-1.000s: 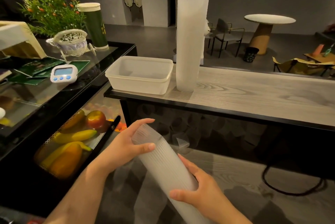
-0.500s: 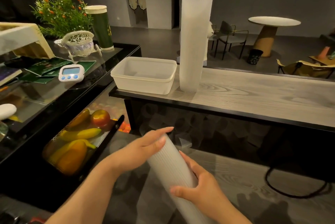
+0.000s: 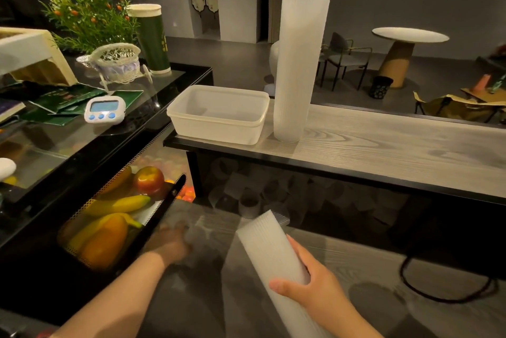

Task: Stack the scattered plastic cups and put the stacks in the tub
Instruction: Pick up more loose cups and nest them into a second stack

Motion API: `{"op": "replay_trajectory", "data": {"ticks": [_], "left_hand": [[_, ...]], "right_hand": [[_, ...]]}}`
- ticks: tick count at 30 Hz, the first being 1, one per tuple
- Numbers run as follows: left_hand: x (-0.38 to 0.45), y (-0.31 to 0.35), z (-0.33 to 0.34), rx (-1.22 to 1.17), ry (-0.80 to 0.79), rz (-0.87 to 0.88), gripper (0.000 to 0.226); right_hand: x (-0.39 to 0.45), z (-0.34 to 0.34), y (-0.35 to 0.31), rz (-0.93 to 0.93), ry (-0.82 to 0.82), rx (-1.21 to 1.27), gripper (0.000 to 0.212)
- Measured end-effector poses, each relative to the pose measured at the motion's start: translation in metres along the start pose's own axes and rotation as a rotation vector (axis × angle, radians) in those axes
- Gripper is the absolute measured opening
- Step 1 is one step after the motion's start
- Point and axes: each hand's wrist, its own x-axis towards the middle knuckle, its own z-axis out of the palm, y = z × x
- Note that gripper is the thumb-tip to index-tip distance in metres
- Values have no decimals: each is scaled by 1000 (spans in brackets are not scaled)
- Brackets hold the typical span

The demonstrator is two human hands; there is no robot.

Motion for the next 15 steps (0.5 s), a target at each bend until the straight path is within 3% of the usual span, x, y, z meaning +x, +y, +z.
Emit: {"op": "replay_trajectory", "data": {"ticks": [8,10,13,15], "left_hand": [[17,-2,33,-201,63,50,61],[10,4,32,-208,117,48,55],[4,9,32,-144,209,47,63],[5,8,36,-110,195,42,60]], "right_hand": [[2,4,0,42,0,11,93],[4,5,0,42,-8,0,97],[5,8,1,65,-35,-19,107],[5,9,2,82,-45,-27,110]]}}
